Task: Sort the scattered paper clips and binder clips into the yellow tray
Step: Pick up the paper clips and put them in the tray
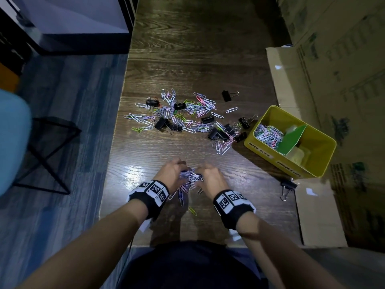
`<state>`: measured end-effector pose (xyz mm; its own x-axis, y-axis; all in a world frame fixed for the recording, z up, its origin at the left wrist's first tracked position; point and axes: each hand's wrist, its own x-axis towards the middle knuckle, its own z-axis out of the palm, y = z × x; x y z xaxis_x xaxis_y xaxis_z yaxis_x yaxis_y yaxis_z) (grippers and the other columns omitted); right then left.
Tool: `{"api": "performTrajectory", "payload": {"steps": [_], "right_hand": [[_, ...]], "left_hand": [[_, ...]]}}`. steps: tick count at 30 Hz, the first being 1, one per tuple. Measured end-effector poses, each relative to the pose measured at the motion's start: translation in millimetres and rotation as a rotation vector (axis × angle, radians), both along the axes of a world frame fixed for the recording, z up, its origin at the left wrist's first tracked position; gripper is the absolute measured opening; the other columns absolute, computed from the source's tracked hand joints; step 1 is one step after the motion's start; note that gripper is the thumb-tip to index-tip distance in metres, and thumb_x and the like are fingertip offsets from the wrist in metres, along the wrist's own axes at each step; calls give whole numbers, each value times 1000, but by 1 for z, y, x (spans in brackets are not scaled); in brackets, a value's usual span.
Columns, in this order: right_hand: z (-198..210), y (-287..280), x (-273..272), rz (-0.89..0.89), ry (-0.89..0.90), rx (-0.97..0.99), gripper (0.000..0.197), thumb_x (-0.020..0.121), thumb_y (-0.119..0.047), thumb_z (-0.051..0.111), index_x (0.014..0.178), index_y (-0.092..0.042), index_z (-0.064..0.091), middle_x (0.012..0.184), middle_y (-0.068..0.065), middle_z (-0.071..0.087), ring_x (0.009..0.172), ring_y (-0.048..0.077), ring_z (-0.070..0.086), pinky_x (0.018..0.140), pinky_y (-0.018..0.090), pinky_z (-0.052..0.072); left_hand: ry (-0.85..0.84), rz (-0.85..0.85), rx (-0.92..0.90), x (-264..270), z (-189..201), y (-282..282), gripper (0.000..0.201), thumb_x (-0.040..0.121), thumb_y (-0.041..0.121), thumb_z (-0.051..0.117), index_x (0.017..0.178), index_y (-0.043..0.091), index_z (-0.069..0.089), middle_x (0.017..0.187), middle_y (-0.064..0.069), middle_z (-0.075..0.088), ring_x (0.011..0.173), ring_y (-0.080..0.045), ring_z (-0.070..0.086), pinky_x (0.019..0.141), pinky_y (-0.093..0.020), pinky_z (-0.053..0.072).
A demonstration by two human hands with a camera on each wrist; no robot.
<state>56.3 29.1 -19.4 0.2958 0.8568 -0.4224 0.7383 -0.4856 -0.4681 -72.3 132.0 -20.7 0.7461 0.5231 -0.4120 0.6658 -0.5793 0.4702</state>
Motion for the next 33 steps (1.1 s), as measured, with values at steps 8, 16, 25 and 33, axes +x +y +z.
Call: {"api": "performTrajectory", "payload": {"steps": [8,16,25,33], "right_hand": [[4,-11,21,-46,122,77,23,84,-5,62,105,-10,71,112,11,69,107,24,62,99,25,43],[14,-25,41,-330,310,273,22,76,-11,76,97,-7,74,100,6,71,88,12,63,88,19,48],[70,-45,82,-689,591,634,23,68,-8,80,83,-24,73,92,-5,70,86,14,69,82,28,55],[129,-46,142,-773,564,926,27,68,2,78,87,-16,73,78,-20,72,82,-1,66,78,16,51]], "left_hand": [[-118,358,-259,-12,2,21,30,74,18,76,103,15,71,92,0,71,76,-8,63,65,-5,42],[-278,707,-696,-7,11,42,15,73,2,72,87,9,72,89,-17,72,68,-18,69,70,-30,59],[-501,628,-962,90,80,47,16,80,-1,63,97,-2,66,81,-8,74,73,-16,71,58,-22,55],[-440,263,-621,242,105,8,5,74,3,71,79,3,72,72,-16,71,61,-18,61,61,-32,53]]}}
